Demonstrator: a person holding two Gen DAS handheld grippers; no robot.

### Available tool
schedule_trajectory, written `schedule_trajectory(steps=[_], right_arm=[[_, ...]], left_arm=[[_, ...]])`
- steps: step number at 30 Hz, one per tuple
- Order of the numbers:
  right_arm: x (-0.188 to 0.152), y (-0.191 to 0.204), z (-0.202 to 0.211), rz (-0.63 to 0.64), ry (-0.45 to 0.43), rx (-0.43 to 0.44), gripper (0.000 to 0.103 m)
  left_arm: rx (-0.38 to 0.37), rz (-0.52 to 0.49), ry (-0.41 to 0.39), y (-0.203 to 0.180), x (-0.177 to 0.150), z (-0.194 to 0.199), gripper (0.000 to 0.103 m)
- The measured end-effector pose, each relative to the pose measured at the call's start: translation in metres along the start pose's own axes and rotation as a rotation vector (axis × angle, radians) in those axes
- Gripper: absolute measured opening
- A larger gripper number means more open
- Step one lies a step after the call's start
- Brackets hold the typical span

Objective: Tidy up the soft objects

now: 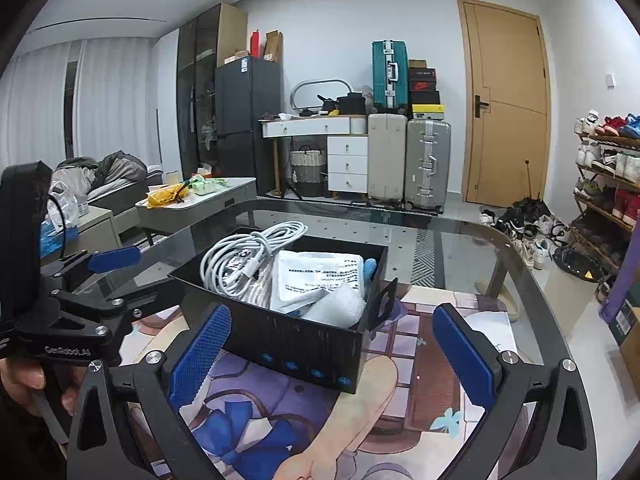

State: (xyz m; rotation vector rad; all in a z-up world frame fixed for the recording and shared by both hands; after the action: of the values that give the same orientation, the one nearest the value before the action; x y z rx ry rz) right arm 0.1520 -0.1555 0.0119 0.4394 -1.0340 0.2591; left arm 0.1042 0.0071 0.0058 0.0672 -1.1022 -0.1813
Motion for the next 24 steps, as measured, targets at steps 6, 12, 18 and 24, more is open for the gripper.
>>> schedule_trajectory(steps=[6,12,18,24], right_arm=[[0.0014,-0.0007,-0.0029,-0.004,0.007,-0.012,0.102],[0.0008,-0.002,-0.0031,-0.003,-0.004,-0.007,0.102],[0.0009,-0.0028,-0.0036,-0.004,-0.004,-0.007,0.102],[0.0008,-0.0028,-0.0036,-0.005,-0.005,-0.007,0.102]], left_arm=[[0.016,-0.017,-0.017,-0.0028,0.0011,0.0042,0.103],[0.022,-0.007,-0.017,-0.0014,0.0013,0.0039,0.103],[0.023,-0.003,-0.015,-0.001,0.001,0.0037,0.103],[0.024,-0.003,-0.015,-0.0001,0.0005,0.0032,0.103]])
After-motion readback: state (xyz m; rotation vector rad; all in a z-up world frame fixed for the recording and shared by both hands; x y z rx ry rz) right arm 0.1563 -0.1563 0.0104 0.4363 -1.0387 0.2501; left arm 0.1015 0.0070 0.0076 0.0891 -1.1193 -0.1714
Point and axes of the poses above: each gripper's, at about its wrist camera, not at the fingertips, and z roughly against the way its jaws point, y to its left, x to its top, the point moved 5 cm from there along -z, roughly the way its jaws point, and after that the axes turned 13 degrees about -z, right-handed, at the moved point
